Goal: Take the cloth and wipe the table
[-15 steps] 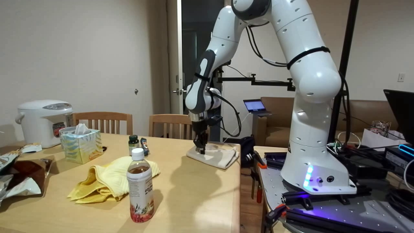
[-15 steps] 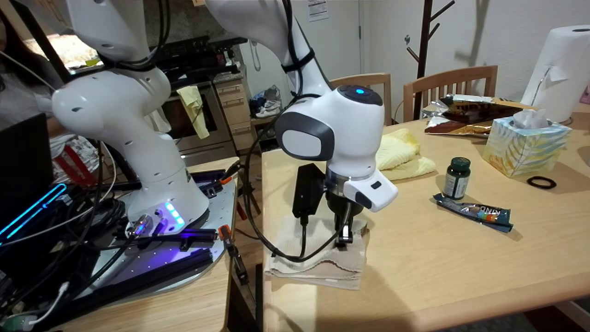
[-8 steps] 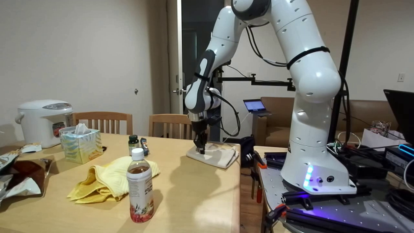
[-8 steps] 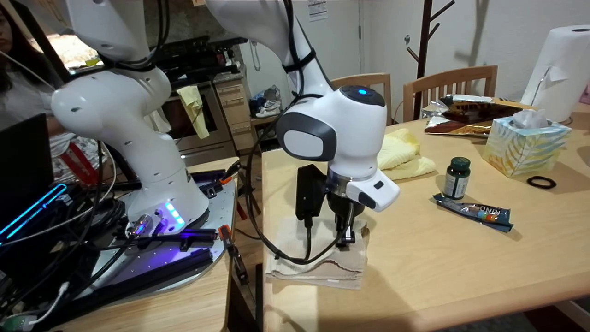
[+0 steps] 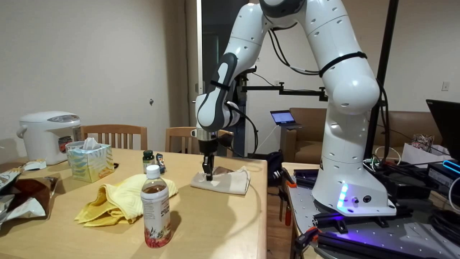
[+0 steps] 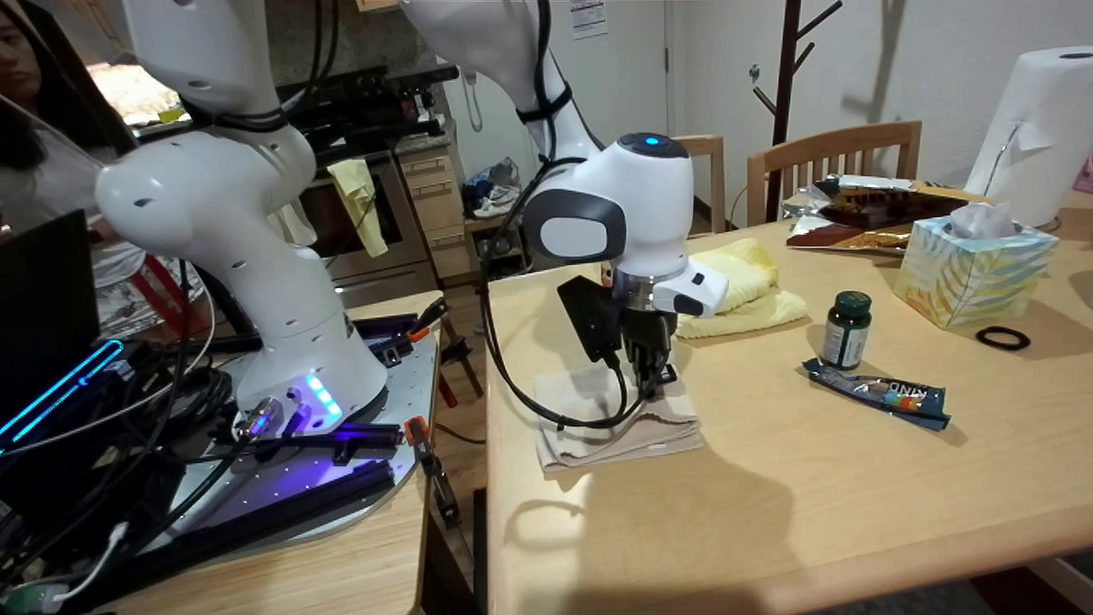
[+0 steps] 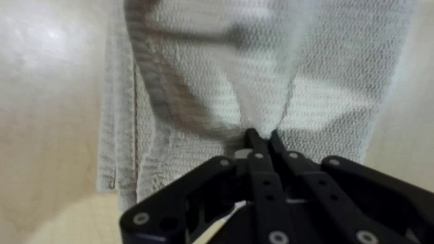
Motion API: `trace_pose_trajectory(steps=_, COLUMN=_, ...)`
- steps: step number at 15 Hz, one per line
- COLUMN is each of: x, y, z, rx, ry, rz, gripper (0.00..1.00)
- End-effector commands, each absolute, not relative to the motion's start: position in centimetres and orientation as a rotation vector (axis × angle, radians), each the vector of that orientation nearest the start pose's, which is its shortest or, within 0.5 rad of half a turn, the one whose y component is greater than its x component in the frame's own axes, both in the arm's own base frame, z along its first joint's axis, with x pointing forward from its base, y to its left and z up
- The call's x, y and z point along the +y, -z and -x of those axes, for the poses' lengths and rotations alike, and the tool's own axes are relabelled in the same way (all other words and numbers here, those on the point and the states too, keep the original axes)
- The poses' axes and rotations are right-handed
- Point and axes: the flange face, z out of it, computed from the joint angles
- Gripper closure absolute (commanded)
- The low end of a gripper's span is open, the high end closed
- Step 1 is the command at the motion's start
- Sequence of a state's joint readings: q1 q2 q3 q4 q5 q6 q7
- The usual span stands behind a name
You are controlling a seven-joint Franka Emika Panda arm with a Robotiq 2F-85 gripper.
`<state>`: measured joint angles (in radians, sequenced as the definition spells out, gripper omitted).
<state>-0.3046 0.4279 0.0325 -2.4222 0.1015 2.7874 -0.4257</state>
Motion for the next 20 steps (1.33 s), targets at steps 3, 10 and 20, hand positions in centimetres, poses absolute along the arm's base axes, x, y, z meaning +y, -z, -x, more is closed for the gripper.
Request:
trace_pose_trajectory(steps=3, x=-6.6, y=-8.2, z=-44.2, rx=-0.172, ry=-0.115, rz=2.993, gripper=0.99)
trace_pose_trajectory(steps=10, x=-6.2, y=-8.0, z=-42.5, rx=-0.055, ry=-0.097, rz=3.011, gripper=0.99)
trace_pose_trajectory(steps=20, x=-11.6, y=-8.6, z=-39.8, rx=0.336, ry=-0.157, rz=3.003, gripper=0.99)
